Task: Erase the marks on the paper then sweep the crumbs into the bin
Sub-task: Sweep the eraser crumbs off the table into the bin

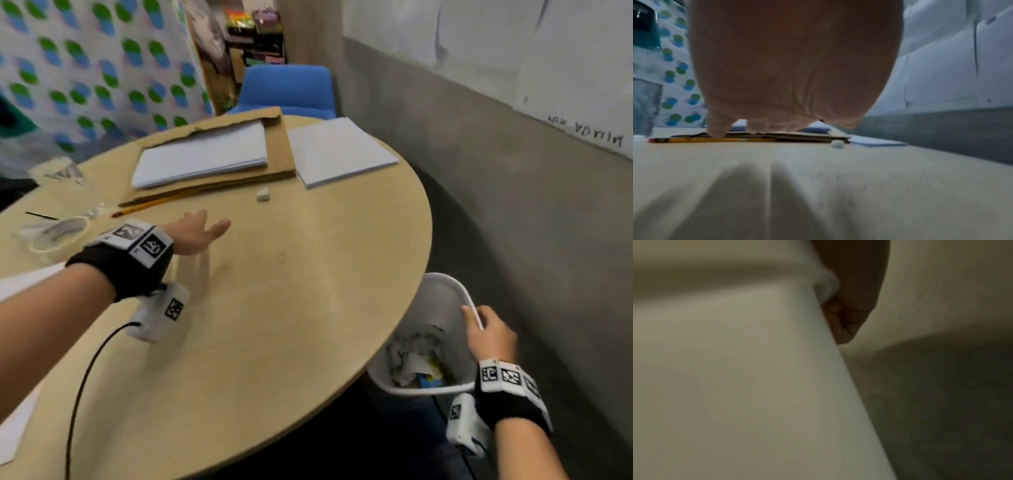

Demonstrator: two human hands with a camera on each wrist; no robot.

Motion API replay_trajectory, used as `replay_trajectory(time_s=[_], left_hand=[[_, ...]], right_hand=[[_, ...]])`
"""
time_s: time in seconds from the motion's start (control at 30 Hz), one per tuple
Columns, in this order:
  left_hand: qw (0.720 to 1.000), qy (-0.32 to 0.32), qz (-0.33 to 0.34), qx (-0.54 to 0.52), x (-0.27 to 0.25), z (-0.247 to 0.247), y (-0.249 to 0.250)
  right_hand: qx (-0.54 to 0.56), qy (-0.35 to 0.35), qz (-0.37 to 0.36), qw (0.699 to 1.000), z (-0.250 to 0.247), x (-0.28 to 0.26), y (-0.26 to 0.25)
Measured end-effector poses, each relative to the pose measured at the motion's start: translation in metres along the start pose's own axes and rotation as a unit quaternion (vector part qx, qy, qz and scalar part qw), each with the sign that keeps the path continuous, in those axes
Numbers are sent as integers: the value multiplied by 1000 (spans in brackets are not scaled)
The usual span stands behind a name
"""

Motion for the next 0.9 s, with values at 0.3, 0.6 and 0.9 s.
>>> replay_trajectory(time_s=[0.3,0.6,0.9], left_hand=[[988,17,-138,-59,5,69,-34],[967,5,79,-241,-36,45,89],[987,-37,-158,12,3,45,-54]], right_hand=[[46,96,63,992,-28,-38,-5],[65,119,92,986,-42,-46,-3],[132,136,124,974,-37,22,87]])
Point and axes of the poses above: each hand's wrist, its own x-axis towards the middle knuckle, its own z-axis out of the palm, y = z × x, the point moved 6 cm from there along x, towards the middle knuckle, and after that the axes turned 12 degrees about -y, right-handed, at the moved point
